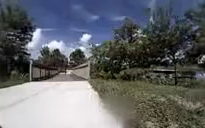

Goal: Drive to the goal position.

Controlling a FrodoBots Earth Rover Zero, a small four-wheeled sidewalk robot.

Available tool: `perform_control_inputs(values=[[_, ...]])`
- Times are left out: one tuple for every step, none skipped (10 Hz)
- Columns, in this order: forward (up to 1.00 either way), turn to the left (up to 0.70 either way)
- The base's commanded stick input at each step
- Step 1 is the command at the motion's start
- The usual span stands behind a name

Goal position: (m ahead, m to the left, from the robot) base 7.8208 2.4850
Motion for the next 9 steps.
perform_control_inputs(values=[[0.44,0.44],[0.46,0.46],[0.54,0.40],[0.71,0.19],[0.85,0.00],[0.85,0.00],[0.85,0.00],[0.85,0.00],[0.85,0.00]])
